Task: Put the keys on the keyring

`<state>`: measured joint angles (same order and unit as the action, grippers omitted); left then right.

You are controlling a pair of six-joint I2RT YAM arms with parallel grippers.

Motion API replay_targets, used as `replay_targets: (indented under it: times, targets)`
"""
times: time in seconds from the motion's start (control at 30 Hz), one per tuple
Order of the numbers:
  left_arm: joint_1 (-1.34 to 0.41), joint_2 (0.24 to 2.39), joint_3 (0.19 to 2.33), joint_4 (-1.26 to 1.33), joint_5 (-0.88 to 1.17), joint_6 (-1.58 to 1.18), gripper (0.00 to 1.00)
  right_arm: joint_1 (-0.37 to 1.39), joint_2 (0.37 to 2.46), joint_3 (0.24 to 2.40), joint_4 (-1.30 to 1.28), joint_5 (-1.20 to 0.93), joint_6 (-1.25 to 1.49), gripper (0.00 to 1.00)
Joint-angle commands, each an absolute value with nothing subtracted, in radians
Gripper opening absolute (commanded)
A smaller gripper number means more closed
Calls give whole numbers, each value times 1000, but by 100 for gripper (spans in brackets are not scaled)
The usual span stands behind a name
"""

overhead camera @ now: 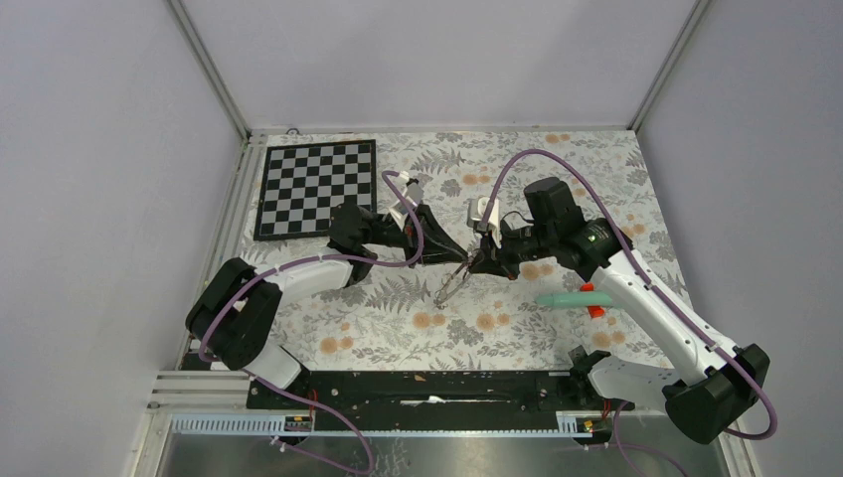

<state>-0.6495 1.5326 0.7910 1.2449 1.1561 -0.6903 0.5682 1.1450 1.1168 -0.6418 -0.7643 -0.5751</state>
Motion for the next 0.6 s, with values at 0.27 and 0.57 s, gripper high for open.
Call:
replay_targets:
  times: [0.27, 0.57]
  targets:
    - [-650, 1473, 794, 1116, 1217, -518, 0, 558, 1129, 1181, -670, -746, -594, 0]
    - [-636, 1476, 808, 1088, 1199, -497, 0, 558, 1107, 1168, -721, -732, -632, 0]
